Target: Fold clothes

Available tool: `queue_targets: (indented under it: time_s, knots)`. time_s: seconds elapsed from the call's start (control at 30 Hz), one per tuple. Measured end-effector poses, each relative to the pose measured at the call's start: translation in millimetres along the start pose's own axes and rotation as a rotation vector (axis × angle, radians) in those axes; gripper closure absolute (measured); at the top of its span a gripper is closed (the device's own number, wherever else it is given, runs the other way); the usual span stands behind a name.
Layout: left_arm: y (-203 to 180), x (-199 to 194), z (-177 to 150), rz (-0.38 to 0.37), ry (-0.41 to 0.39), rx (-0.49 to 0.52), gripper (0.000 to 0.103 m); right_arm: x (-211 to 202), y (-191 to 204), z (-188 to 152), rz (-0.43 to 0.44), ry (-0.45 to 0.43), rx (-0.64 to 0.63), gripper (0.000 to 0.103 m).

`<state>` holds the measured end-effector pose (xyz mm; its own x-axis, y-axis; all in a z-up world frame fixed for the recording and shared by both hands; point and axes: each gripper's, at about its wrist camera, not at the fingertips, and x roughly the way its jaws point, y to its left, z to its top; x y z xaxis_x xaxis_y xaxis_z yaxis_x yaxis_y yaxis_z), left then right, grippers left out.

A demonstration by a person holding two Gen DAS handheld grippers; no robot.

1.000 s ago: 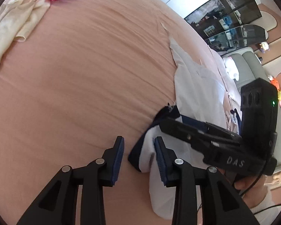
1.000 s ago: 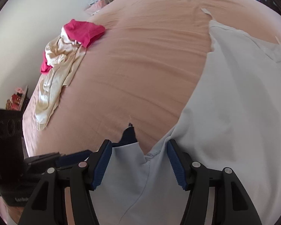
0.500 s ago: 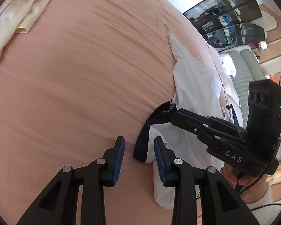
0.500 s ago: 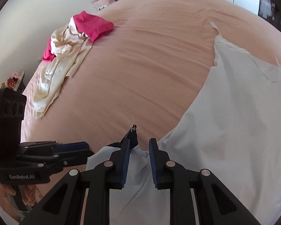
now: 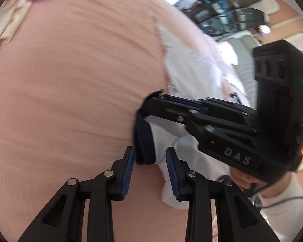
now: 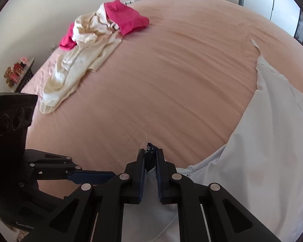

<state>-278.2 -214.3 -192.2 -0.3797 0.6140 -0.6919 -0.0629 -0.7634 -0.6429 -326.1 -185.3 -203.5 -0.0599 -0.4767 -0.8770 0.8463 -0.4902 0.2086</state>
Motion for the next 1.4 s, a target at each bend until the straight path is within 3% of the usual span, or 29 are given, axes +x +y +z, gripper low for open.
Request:
queue_targets:
  time_s: [0.1,0.27,0.4,0.53,0.67,0.7,0.73,0.77,0.93,1.03,1.17,1.27,1.33,1.4]
  knots:
    - [-17,4,-3,0.016,-0.019,0.079,0.069,-26,-13,-14,0.006,-0.085,0.051,0.095]
    - [11,10,-3,0.084,-0.025,-0.075,0.07,-56,-33,-42,-0.015,-0.143,0.122,0.096]
    - [18,0,1,-0.032,-0.109,-0.161,0.069,-60,-36,-53,-0.048,-0.118,0.102,0.096]
    - [7,16,7,-0.114,-0.084,-0.157,0.067,-57,-34,-61,-0.044,-0.109,0.086,0.096]
    - [-7,34,5,0.054,-0.059,-0.065,0.067,-53,-31,-56,-0.058,-0.112,0.08,0.096]
    - [-9,34,3,0.072,-0.061,-0.059,0.074,-53,-31,-53,-0.059,-0.114,0.08,0.096]
    - [-10,36,3,0.08,-0.063,-0.047,0.094,-53,-31,-50,-0.059,-0.116,0.08,0.096]
    - [-10,34,2,0.087,-0.073,-0.034,0.097,-52,-32,-46,-0.06,-0.118,0.08,0.096]
    - [-11,13,1,0.061,-0.214,-0.011,0.098,-49,-31,-29,-0.063,-0.129,0.078,0.096]
    - [-5,-3,7,0.082,-0.278,-0.036,0.098,-41,-23,-7,-0.05,-0.132,0.056,0.096]
    - [18,-8,13,0.114,-0.267,-0.122,0.098,-25,-6,21,-0.022,-0.133,0.01,0.096]
    - [24,-11,11,0.204,-0.226,-0.144,0.097,-4,2,42,-0.075,-0.098,-0.021,0.095]
    - [22,-9,10,0.349,-0.208,-0.108,0.095,2,-3,49,-0.144,-0.082,0.014,0.095]
    - [24,-8,11,0.417,-0.189,-0.112,0.095,-6,-11,48,-0.133,-0.113,0.077,0.095]
